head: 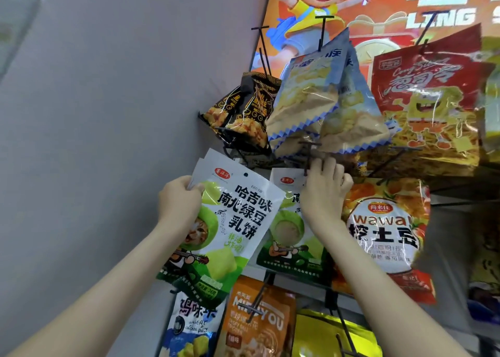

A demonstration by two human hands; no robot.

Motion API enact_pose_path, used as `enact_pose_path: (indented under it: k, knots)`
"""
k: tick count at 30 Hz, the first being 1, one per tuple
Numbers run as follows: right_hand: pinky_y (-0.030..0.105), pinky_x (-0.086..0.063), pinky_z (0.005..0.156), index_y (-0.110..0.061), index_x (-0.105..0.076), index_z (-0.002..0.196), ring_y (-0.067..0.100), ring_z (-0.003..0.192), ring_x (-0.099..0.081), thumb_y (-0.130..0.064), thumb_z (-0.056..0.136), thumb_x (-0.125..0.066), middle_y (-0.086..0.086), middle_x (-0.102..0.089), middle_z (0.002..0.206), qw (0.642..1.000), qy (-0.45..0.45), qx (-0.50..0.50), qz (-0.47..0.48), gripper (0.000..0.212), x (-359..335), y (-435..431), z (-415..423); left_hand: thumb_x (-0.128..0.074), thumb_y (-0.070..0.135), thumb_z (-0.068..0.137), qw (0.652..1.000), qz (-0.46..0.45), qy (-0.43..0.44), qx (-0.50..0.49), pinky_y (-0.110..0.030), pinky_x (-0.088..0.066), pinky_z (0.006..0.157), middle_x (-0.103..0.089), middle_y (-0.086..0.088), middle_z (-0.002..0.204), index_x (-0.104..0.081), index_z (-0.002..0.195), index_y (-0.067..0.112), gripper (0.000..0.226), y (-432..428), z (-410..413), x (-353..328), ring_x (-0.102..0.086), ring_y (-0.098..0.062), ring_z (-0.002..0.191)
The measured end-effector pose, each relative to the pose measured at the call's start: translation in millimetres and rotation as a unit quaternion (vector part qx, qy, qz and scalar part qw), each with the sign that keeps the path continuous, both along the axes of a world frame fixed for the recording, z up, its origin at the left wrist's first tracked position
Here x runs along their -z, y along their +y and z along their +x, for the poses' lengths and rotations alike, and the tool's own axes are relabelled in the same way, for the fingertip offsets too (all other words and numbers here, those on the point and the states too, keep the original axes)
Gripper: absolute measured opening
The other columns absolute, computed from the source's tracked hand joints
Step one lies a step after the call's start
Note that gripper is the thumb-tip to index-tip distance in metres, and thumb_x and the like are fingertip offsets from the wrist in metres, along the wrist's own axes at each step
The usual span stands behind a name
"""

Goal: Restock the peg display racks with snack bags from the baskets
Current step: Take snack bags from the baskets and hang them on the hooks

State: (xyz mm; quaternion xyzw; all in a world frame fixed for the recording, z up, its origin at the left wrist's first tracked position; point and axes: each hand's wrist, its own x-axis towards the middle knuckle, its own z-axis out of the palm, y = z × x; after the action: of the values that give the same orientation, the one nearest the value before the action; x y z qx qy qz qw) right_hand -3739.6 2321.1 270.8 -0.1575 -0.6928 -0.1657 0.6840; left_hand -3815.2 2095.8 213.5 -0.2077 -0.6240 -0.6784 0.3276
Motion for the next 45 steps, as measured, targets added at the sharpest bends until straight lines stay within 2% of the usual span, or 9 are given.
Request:
enact_pose_path:
  k: [11,17,20,23,26,29,32,36,45]
  knots:
    - [0.044,0.002,0.117,-0.028,-0.017,0.152,0.027,0.147,0.003,-0.047,0.099,-0.030,0.007,-0.002,0.161,0.942,-0.300,-0.028,-0.150,0.058,49,19,-26,-0.052,0.011,0.091,0.999,0.017,-0.023,0.013,-0.029,-0.020,0.054,-0.036,0.000,0.060,-0.044,0.069,0.008,0.023,-14,-2,20,-0.027,-0.016,0.057]
    - [0.043,-0.031,0.107,-0.015,-0.047,0.138,0.025,0.132,-0.038,-0.050,0.096,-0.035,0.009,-0.046,0.143,0.925,-0.248,-0.231,-0.175,0.056,39,4,-18,-0.053,0.019,0.092,0.999,0.014,-0.027,0.042,-0.030,-0.031,0.060,-0.055,-0.016,0.070,-0.059,0.089,-0.006,0.027,-17,-4,26,-0.041,-0.016,0.063]
    - [0.027,-0.043,0.080,-0.019,-0.063,0.113,0.012,0.102,-0.058,-0.037,0.102,-0.039,-0.007,-0.066,0.108,0.820,-0.161,-0.500,-0.227,0.032,40,-34,8,-0.052,0.027,0.089,0.997,0.010,-0.017,0.078,-0.031,-0.035,0.064,-0.060,-0.014,0.074,-0.059,0.092,-0.004,0.032,-10,1,27,-0.046,-0.016,0.067]
    - [0.024,-0.049,0.063,-0.018,-0.068,0.098,0.016,0.074,-0.066,-0.052,0.098,-0.030,-0.005,-0.070,0.076,0.691,-0.165,-0.638,-0.297,0.051,36,-55,34,-0.049,0.034,0.081,0.995,-0.008,-0.011,0.103,-0.032,-0.037,0.069,-0.056,-0.002,0.077,-0.062,0.085,0.007,0.030,-5,7,26,-0.048,-0.012,0.071]
    - [0.045,-0.044,0.081,-0.018,-0.073,0.100,0.037,0.092,-0.064,-0.070,0.084,-0.038,0.016,-0.071,0.099,0.629,-0.221,-0.667,-0.333,0.065,26,-47,50,-0.051,0.026,0.088,0.992,-0.034,0.007,0.119,-0.032,-0.036,0.070,-0.054,-0.002,0.079,-0.058,0.082,0.018,0.013,-5,16,26,-0.046,-0.012,0.072]
    - [0.045,-0.049,0.089,-0.019,-0.072,0.108,0.031,0.100,-0.067,-0.045,0.089,-0.060,0.008,-0.072,0.106,0.668,-0.347,-0.592,-0.288,0.034,26,-41,58,-0.054,0.019,0.091,0.989,-0.040,0.020,0.139,-0.032,-0.037,0.070,-0.054,-0.008,0.078,-0.060,0.090,-0.004,0.023,-10,21,28,-0.046,-0.016,0.071]
    - [0.024,-0.051,0.059,-0.013,-0.072,0.096,0.016,0.078,-0.069,-0.018,0.091,-0.064,0.003,-0.074,0.086,0.719,-0.350,-0.543,-0.257,0.011,37,-52,54,-0.055,0.016,0.086,0.981,-0.055,0.011,0.188,-0.041,-0.049,0.076,-0.067,-0.018,0.081,-0.066,0.093,0.002,0.019,-17,28,32,-0.059,-0.024,0.072]
    - [0.019,-0.043,0.048,-0.013,-0.069,0.078,0.006,0.058,-0.060,-0.016,0.084,-0.071,-0.004,-0.066,0.065,0.742,-0.304,-0.532,-0.274,0.007,51,-68,40,-0.053,-0.003,0.089,0.973,-0.024,-0.029,0.229,-0.029,-0.052,0.058,-0.067,-0.006,0.067,-0.066,0.084,0.005,0.016,-29,36,41,-0.061,-0.019,0.056]
    - [0.039,-0.050,0.069,-0.016,-0.070,0.076,0.024,0.074,-0.064,-0.038,0.079,-0.073,0.011,-0.070,0.079,0.796,-0.298,-0.491,-0.190,0.022,58,-100,18,-0.062,0.015,0.092,0.980,0.048,-0.061,0.184,-0.051,-0.056,0.082,-0.074,-0.012,0.084,-0.073,0.085,0.011,0.014,-60,37,59,-0.071,-0.031,0.079]
